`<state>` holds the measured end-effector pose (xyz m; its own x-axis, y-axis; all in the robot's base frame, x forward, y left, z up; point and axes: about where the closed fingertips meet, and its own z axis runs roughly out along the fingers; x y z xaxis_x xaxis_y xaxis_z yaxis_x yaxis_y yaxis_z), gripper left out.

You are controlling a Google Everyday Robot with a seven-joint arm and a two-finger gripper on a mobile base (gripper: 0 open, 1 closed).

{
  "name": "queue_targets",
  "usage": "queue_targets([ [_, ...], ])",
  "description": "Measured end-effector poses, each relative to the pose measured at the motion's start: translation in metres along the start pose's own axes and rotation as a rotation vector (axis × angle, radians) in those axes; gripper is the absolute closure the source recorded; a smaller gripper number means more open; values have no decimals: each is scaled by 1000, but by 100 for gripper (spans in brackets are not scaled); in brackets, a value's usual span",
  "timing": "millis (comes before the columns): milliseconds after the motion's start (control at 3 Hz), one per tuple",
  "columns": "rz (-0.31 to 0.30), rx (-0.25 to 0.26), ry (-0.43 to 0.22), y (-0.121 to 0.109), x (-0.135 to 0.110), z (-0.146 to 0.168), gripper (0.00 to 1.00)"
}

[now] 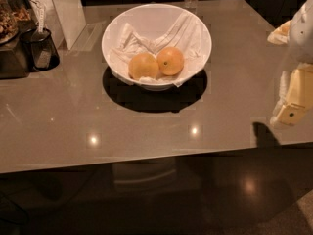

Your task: Pick orange from white bowl

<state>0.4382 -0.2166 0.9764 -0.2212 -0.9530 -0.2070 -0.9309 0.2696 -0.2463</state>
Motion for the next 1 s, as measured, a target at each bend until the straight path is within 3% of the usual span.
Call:
queue_targets([
  [333, 0, 0, 0, 0, 0, 0, 0],
  [667, -68, 32, -26, -18, -25, -6, 0],
  [1000, -184, 39, -72, -45, -73, -6, 0],
])
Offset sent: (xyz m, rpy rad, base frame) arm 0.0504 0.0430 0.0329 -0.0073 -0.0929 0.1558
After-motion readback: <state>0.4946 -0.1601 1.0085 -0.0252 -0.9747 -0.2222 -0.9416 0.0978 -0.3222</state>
